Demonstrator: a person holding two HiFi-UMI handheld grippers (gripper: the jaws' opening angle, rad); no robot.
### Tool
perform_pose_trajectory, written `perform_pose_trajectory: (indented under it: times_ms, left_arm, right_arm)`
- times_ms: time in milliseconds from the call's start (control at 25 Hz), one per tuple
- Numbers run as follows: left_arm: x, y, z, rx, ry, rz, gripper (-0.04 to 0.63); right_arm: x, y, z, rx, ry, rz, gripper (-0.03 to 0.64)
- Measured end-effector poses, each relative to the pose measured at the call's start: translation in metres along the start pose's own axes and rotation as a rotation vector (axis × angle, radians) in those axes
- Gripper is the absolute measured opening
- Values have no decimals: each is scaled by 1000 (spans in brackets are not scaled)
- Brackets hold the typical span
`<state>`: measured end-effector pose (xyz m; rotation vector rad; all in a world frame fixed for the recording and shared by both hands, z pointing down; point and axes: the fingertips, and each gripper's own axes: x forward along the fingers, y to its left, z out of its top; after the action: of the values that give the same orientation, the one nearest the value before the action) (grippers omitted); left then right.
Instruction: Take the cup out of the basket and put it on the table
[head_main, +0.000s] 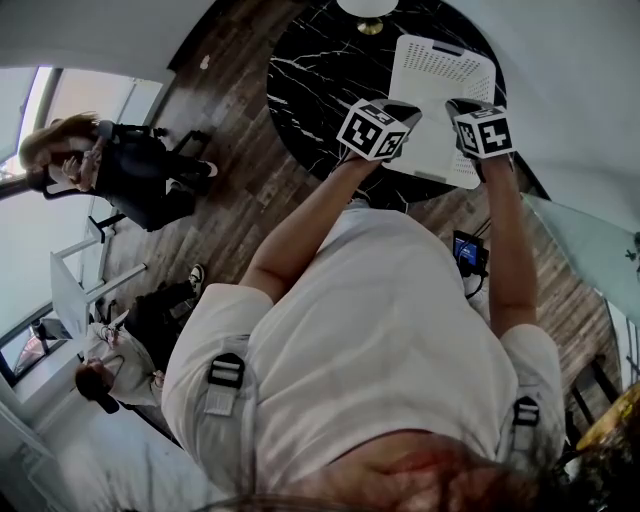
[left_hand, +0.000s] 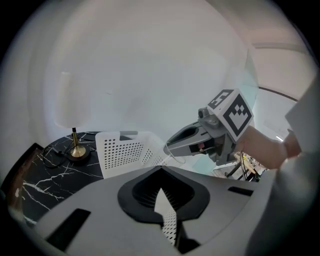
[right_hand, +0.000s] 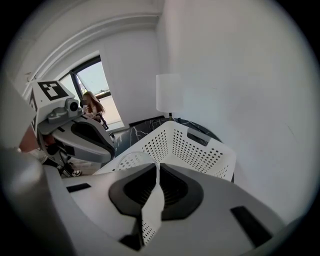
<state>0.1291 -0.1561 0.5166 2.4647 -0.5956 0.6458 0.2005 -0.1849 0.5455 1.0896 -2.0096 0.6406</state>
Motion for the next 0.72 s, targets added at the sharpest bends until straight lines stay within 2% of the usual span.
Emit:
perform_pose_trajectory:
  times_ms: [480, 720]
  left_arm:
    - [-35, 24, -2, -50, -55, 75, 6]
    - [-54, 38, -3, -82, -88, 120, 6]
  right_arm:
    - [-16, 32, 52, -139, -40, 39, 26]
    - [-16, 57, 77, -203, -52, 86, 26]
